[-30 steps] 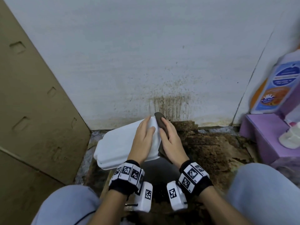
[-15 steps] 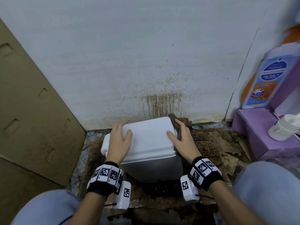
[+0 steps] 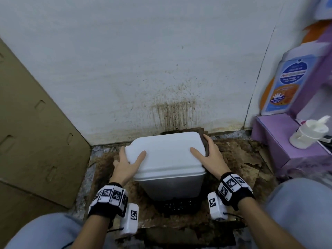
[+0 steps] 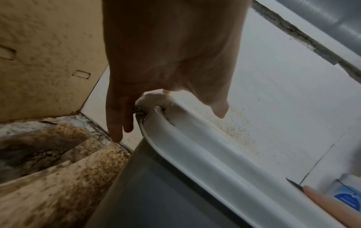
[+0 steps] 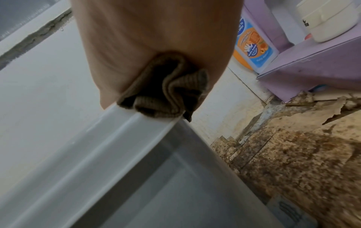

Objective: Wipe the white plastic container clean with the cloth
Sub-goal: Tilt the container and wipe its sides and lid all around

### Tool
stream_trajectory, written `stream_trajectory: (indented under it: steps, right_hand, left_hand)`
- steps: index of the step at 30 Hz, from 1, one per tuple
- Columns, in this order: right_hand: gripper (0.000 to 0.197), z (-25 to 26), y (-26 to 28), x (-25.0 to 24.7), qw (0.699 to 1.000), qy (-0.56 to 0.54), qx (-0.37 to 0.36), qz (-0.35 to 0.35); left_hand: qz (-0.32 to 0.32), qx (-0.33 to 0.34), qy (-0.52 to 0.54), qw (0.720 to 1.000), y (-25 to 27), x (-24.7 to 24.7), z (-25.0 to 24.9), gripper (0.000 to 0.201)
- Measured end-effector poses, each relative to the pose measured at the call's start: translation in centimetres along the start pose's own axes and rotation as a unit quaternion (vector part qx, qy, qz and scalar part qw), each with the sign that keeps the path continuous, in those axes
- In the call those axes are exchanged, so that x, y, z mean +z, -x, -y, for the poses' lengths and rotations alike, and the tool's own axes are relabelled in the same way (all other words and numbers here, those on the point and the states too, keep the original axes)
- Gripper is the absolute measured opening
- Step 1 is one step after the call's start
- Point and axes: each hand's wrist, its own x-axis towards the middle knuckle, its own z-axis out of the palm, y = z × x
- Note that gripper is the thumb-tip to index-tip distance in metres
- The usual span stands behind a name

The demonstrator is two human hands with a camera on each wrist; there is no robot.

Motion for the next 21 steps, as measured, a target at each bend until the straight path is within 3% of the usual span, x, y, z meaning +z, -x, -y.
stream_trajectory:
  steps: [4,11,21]
  right_hand:
    - [0.090,0.0,0.1,0.0,1.000,-0.003,0.003,-0.003]
    - [0.088,-0.1,0.0,0.2,1.000,-0.008,0.005,-0.013]
    - [0.084,0.0,0.3,0.3,1.000,-0.003,0.007,-0.023]
  left_hand:
    - [0.004,0.000,-0.007,1.000,-0.3,0.4,0.5,0.128]
    - [0.001,-0.001,-0.029,1.000,-0.6,0.3,1.2,0.142]
    - [-0.018,0.004,0.011,1.000,0.5,0.9,0.4,0.120]
